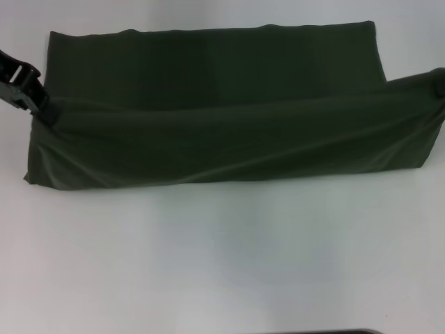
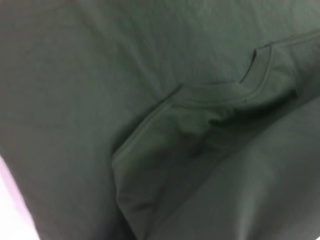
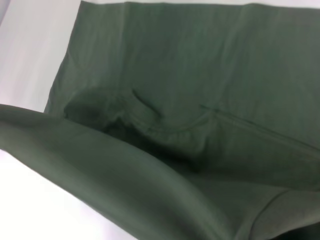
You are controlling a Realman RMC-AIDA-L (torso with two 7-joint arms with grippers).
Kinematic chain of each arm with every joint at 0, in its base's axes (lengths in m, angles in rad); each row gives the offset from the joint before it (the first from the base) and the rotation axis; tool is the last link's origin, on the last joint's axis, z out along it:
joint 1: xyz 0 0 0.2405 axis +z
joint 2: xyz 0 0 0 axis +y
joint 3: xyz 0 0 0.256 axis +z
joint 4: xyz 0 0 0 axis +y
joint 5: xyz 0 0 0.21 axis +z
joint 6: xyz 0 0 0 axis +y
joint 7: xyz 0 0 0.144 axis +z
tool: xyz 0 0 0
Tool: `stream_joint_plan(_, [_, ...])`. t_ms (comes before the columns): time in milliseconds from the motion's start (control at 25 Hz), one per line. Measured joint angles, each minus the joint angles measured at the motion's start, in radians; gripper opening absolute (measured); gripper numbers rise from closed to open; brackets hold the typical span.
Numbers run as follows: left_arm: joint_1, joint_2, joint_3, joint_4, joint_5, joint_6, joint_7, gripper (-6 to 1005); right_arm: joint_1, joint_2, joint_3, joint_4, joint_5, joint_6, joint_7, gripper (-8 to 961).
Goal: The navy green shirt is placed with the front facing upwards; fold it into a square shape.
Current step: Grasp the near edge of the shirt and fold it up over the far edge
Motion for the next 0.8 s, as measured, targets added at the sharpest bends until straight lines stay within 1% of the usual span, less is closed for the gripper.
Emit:
stream_joint_plan(200, [0.002, -0.026, 0.0, -0.005, 0.001, -0.075, -0.018, 24, -0.003, 0.013, 0.006, 0.008, -0.043, 0.069, 0.011, 75])
stream_joint_plan(400, [-0.012, -0.042, 0.003, -0.004, 0.021, -0.187, -0.065, 24, -0.003, 0.027, 0.0, 0.008, -0.064, 0.183, 0.04, 73])
stream_joint_plan(480, [-0.016, -0.046, 0.02, -0.005, 0.036, -0.246, -0.103, 24, 0.003, 0.033, -0.002, 0.008, -0.073, 0.221, 0.05, 73])
stream_joint_plan(600, [-0.02, -0.054, 0.069, -0.004, 0.048, -0.321, -0.154, 25, 0.014, 0.042, -0.004, 0.008, -0.08, 0.281, 0.065, 73])
stream_joint_plan(720, [-0.023, -0.076, 0.107, 0.0, 0.078, -0.389, -0.188, 25, 0.024, 0.055, -0.007, 0.009, -0.082, 0.34, 0.069, 73])
stream_joint_plan(760, [-0.025, -0.088, 0.117, 0.002, 0.096, -0.414, -0.197, 25, 0.027, 0.06, -0.009, 0.009, -0.082, 0.361, 0.071, 73])
stream_joint_plan(800, [-0.03, -0.106, 0.124, 0.002, 0.123, -0.446, -0.207, 25, 0.03, 0.065, -0.012, 0.009, -0.084, 0.384, 0.073, 73])
